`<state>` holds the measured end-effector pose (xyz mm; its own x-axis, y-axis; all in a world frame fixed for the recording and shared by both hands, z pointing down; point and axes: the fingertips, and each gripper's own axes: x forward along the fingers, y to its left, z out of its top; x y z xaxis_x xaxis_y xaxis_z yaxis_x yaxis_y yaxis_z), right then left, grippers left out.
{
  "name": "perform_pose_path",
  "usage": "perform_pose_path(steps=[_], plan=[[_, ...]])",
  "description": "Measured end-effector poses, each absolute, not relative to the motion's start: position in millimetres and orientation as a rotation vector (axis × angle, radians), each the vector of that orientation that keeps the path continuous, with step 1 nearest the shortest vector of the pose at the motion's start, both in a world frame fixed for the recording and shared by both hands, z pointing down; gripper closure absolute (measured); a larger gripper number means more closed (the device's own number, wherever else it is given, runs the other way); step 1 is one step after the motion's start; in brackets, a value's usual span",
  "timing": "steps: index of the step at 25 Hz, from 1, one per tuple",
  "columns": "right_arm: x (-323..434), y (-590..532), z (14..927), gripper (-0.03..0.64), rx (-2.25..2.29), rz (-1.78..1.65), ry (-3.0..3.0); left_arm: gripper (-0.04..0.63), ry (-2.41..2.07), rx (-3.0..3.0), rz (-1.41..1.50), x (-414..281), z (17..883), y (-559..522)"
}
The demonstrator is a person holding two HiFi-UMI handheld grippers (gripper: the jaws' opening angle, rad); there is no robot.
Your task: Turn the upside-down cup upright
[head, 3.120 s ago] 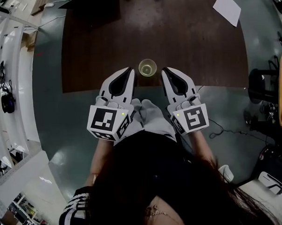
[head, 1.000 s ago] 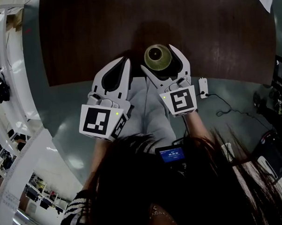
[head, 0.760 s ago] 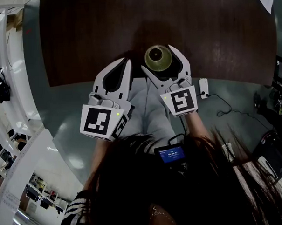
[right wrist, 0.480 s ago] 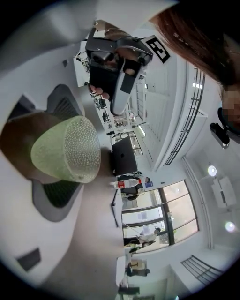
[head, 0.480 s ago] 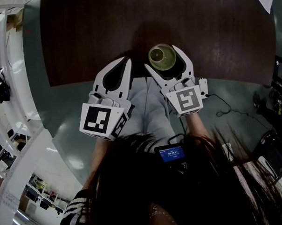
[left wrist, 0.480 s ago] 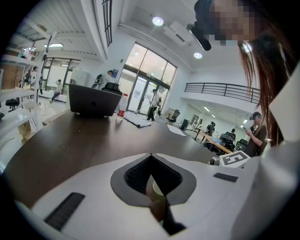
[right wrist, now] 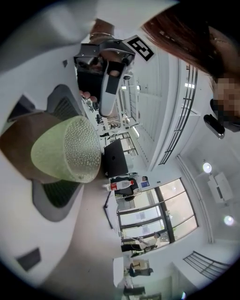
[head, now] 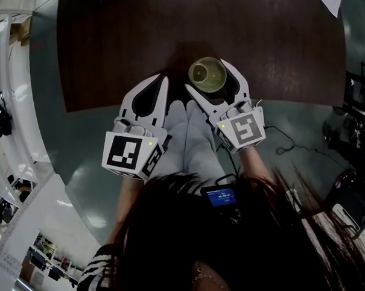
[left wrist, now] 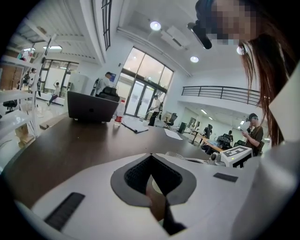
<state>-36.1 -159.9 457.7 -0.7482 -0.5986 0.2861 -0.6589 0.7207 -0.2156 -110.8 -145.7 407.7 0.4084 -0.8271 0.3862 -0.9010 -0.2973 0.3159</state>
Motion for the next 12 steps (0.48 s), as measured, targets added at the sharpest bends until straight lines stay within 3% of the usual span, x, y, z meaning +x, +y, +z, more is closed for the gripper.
perform_pose_path(steps=[12], plan=[[-33.6,-155.9,413.0,0.238,1.053,0.838,-2.858,0.607,-1.46,2.244,0.187,-115.2,381.9,-129.3]])
